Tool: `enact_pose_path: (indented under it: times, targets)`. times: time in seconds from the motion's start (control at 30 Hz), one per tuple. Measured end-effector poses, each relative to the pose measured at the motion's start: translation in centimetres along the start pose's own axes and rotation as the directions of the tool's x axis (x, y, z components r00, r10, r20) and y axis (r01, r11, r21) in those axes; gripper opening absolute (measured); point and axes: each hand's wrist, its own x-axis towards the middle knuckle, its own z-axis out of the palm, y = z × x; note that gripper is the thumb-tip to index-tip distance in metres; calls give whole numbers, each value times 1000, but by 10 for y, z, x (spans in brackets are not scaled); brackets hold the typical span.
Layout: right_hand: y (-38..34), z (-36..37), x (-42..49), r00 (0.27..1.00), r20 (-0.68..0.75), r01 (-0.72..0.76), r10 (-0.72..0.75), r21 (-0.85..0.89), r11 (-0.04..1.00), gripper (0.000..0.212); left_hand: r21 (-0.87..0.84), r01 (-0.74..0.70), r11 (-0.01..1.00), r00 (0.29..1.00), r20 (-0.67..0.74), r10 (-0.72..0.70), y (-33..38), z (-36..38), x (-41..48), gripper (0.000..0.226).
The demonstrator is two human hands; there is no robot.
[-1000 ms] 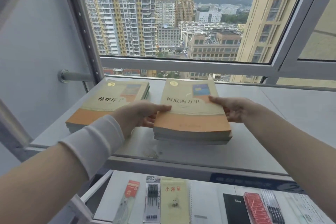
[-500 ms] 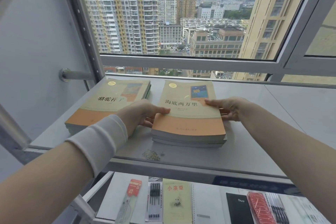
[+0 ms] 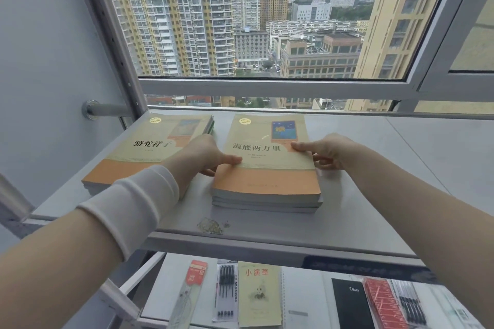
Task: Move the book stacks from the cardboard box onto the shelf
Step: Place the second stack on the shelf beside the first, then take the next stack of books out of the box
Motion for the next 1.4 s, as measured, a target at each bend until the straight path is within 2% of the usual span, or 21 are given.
enact_pose_path:
  times: [0.1, 0.13, 0.17, 0.23, 0.3, 0.4, 0.47, 0.67, 0.9, 1.13, 1.27, 1.4]
  targets:
    - [-1, 1, -14, 997, -38, 66, -71, -122, 990, 52, 230, -88, 969, 994, -45, 101, 7, -1, -11, 47]
    - [-2, 0, -22, 991, -69, 96, -113, -214, 972, 54, 307, -136, 942, 984, -72, 165, 9, 0, -16, 60]
    - [-2, -3, -32, 979, -115, 123, -167, -320, 939, 57, 378, -201, 904, 960, -109, 259, 11, 2, -20, 72]
    - [0, -11, -55, 936, -215, 135, -278, -510, 849, 65, 532, -357, 768, 847, -161, 506, 17, 7, -28, 75]
    - [9, -19, -81, 880, -297, 99, -371, -650, 754, 66, 618, -466, 633, 741, -118, 661, 27, 13, -38, 70]
    - [37, -30, -122, 825, -333, 9, -457, -801, 599, 62, 632, -564, 532, 679, -13, 734, 44, 31, -56, 60]
    - [60, -38, -155, 822, -353, -58, -446, -832, 552, 60, 669, -595, 444, 631, 47, 775, 54, 48, -74, 57]
    - [147, -83, -266, 817, -484, -276, -314, -805, 525, 60, 639, -735, 227, 445, 202, 873, 93, 114, -161, 57]
    - [274, -141, -424, 731, -679, -549, -65, -642, 536, 65, 483, -875, 34, 242, 376, 895, 145, 226, -319, 55]
    - [423, -188, -605, 602, -787, -725, 139, -464, 509, 63, 320, -940, -117, 63, 503, 862, 171, 363, -521, 55]
    - [510, -204, -707, 488, -829, -811, 273, -315, 493, 59, 199, -951, -237, -71, 605, 793, 176, 441, -641, 57]
    - [592, -216, -784, 381, -835, -885, 397, -205, 418, 61, 93, -929, -357, -210, 662, 720, 180, 517, -735, 57]
